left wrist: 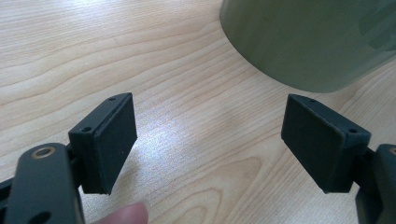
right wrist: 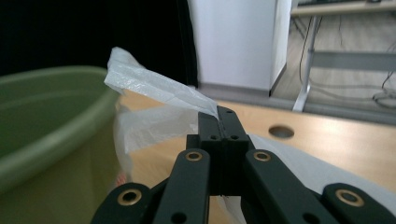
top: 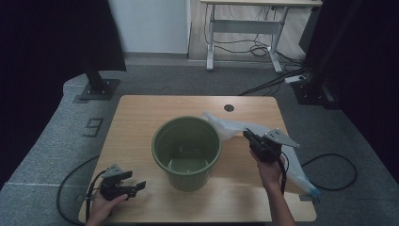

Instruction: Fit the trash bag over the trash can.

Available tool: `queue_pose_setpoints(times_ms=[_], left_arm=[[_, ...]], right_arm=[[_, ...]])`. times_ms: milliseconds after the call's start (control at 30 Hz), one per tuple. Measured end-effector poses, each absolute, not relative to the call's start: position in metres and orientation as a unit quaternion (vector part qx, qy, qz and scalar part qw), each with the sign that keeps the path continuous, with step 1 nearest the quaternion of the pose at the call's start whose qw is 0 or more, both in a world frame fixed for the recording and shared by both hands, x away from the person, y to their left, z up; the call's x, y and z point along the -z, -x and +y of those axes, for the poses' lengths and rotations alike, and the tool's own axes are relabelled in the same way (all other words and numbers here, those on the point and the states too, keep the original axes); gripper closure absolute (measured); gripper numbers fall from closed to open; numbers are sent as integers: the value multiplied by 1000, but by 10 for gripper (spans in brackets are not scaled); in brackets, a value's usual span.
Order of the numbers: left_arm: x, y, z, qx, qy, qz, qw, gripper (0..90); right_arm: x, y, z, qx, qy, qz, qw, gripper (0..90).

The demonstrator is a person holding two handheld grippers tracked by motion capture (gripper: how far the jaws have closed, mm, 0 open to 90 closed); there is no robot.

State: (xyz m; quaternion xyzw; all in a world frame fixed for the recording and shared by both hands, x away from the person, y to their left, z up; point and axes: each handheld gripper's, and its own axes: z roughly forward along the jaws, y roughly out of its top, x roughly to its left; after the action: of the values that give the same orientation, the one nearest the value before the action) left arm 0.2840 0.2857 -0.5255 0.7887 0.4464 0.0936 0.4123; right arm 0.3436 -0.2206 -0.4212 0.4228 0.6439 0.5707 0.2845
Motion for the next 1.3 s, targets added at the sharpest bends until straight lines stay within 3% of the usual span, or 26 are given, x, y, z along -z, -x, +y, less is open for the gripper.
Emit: queue_pose_setpoints(times_ms=[800,1300], left_arm=[[526,-285,286,-92,-789,446,413,184],[525,-284,287,-97,-785,448,417,186]], right_arm=[[300,-311,-214,-640,-348,582,361,890],[275,-303,-201,-647,-322,586,367,890]])
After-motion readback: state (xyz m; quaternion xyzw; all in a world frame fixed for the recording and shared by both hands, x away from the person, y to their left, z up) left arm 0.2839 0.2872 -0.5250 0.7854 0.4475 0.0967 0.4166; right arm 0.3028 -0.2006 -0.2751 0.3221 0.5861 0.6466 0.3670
